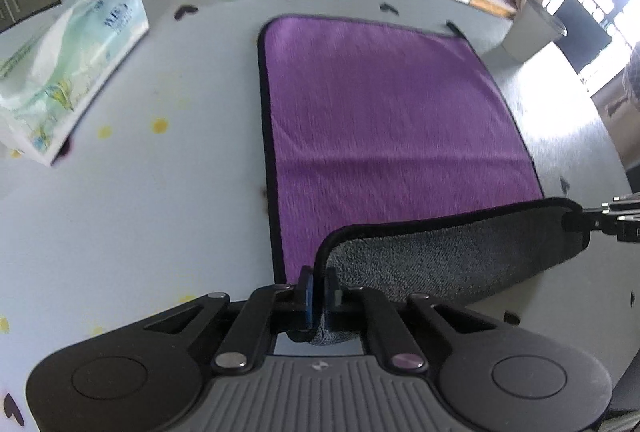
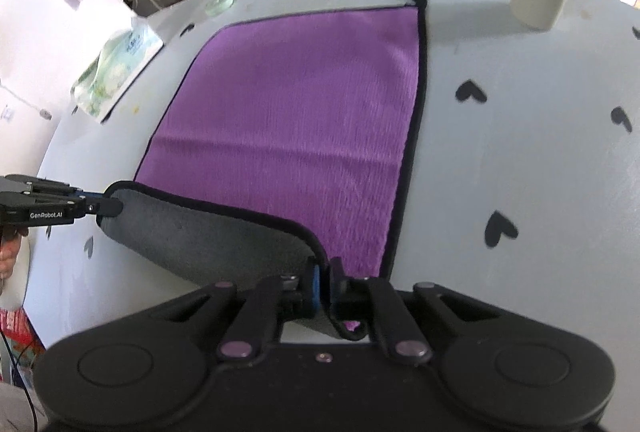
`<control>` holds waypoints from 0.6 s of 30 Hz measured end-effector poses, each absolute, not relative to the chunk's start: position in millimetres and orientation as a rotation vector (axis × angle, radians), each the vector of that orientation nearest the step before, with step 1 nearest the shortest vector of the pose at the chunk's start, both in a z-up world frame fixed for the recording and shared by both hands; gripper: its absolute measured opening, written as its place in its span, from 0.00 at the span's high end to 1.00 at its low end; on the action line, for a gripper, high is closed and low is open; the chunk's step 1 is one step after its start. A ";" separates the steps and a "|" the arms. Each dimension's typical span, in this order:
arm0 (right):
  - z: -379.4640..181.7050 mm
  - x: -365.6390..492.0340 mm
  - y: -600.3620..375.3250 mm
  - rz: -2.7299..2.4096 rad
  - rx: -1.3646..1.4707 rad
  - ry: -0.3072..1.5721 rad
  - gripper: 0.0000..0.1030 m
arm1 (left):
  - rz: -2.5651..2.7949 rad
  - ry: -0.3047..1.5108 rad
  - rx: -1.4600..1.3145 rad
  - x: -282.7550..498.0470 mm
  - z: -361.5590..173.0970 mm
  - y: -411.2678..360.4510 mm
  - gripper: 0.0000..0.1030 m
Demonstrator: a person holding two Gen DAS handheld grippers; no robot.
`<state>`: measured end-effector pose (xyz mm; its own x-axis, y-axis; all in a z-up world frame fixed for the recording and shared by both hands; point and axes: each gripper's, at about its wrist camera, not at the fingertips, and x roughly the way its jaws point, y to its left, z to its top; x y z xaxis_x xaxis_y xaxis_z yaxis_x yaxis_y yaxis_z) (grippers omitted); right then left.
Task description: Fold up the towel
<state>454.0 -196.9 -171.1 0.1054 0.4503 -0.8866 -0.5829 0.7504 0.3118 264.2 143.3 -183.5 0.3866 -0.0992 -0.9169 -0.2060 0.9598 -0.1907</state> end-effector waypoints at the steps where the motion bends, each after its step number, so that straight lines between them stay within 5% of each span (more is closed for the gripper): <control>1: -168.4 455.3 -196.8 0.760 -0.123 1.242 0.96 | 0.074 1.165 -0.298 264.5 -179.8 144.1 0.95; 18: -118.8 502.1 -173.0 0.732 -0.148 1.090 0.96 | 0.068 1.000 -0.275 317.6 -126.8 162.4 0.95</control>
<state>502.1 -173.0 -118.8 0.2558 0.4675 -0.8462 -0.6065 0.7592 0.2361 317.6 162.4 -126.8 0.5409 -0.0692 -0.8382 -0.1817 0.9635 -0.1968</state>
